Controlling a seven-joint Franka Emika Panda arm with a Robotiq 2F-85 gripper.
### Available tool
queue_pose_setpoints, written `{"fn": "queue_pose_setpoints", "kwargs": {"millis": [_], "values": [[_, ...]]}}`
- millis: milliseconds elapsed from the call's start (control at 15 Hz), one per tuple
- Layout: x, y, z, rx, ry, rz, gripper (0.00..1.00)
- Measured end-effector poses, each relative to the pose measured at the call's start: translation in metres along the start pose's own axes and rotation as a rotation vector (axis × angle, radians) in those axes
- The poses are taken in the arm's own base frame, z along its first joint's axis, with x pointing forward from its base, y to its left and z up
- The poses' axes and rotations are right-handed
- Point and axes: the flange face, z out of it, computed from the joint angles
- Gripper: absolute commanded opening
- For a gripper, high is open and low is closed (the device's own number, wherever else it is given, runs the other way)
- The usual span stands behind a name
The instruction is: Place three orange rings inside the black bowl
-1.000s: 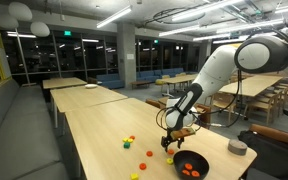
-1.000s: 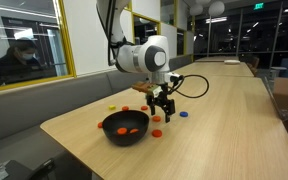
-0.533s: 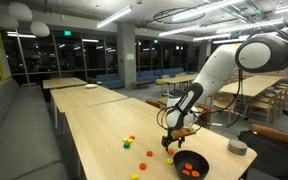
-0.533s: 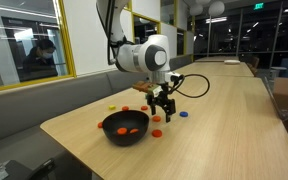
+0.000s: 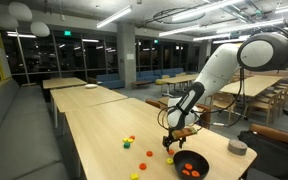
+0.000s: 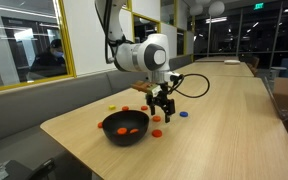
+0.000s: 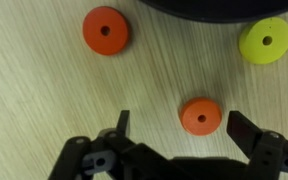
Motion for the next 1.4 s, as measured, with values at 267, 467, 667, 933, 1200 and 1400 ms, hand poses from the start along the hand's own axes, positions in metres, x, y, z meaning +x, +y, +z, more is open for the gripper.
{"fn": "queue_pose_setpoints", "kwargs": {"millis": [267,467,667,933,1200,1400], "values": [[-0.004,-0.003,0.002,-0.001,-0.001,-0.005,1.0],[-0.006,-0.009,0.002,0.001,0.005,-0.012,1.0],[-0.007,-0.013,0.001,0.002,0.009,-0.019,1.0],[-0.007,-0.014,0.001,0.003,0.011,-0.021,0.66],[-0.006,-0.014,0.001,0.004,0.016,-0.021,0.33],[-0.006,-0.014,0.0,0.006,0.021,-0.021,0.28]]}}
